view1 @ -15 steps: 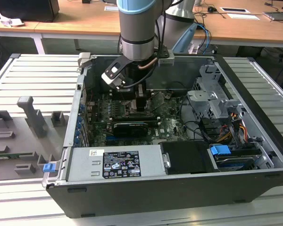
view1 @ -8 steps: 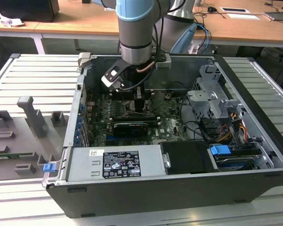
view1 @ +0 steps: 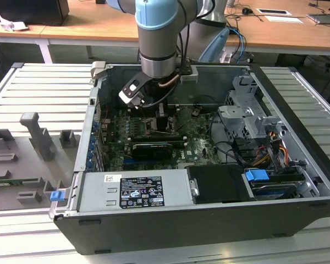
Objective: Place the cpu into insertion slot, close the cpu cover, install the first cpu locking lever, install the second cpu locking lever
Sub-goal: 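Place the cpu into insertion slot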
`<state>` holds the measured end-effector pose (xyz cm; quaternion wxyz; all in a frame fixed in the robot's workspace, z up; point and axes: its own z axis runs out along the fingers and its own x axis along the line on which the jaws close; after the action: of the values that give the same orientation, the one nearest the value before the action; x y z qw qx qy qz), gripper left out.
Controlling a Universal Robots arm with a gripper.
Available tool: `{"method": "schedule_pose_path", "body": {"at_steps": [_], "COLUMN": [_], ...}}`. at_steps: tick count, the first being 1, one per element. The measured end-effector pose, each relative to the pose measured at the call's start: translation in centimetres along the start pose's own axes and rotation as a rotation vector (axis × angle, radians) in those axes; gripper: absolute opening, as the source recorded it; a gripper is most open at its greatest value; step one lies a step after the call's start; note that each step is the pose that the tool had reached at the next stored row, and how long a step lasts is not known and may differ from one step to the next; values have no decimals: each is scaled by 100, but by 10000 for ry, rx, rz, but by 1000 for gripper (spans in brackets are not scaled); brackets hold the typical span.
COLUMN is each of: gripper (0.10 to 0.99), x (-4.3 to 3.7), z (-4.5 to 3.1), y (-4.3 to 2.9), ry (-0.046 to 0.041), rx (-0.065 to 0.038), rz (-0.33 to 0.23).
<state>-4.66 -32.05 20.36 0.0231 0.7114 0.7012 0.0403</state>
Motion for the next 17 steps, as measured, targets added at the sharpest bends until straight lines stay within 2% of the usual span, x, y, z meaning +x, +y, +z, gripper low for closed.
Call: {"method": "schedule_pose_path", "body": {"at_steps": [9,17], "gripper": [529,541], "x": [0,1], "z": [41,46], "y": [5,5], "ry": [-8,-1], "rx": [11,7], "rz": [-75,-74]}}
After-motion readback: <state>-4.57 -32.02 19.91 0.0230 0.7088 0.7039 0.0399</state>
